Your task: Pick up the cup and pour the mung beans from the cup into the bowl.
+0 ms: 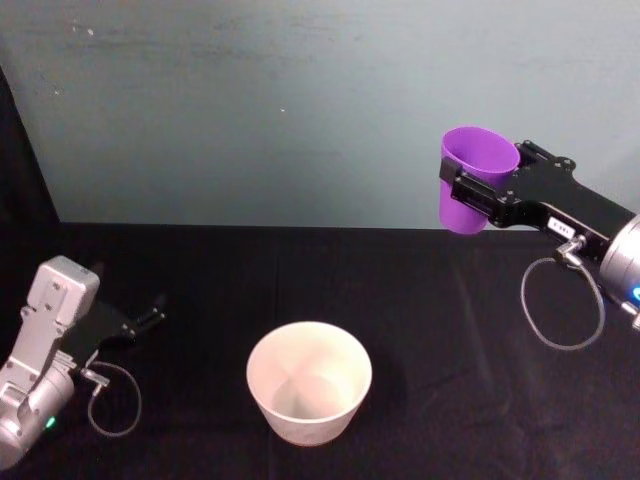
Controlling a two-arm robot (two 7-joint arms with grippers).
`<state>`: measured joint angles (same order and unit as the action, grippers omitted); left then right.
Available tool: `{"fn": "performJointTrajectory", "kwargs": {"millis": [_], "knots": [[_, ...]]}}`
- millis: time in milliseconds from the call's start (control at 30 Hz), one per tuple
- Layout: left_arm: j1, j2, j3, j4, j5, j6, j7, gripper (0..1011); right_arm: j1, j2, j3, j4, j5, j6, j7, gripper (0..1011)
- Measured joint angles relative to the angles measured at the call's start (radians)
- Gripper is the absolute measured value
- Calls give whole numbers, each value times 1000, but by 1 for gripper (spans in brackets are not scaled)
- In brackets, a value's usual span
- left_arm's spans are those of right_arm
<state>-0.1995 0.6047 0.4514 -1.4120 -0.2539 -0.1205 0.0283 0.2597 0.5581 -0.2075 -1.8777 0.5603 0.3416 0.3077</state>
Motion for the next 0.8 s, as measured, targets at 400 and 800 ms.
{"fn": "performJointTrajectory", "kwargs": {"millis": [400, 800], "knots": [[0, 0, 0, 0, 0, 0, 0, 1003, 0, -2, -1, 3, -1, -1, 2, 724], [0, 0, 0, 0, 0, 0, 0, 1003, 0, -3, -2, 4, -2, -2, 4, 724]]}}
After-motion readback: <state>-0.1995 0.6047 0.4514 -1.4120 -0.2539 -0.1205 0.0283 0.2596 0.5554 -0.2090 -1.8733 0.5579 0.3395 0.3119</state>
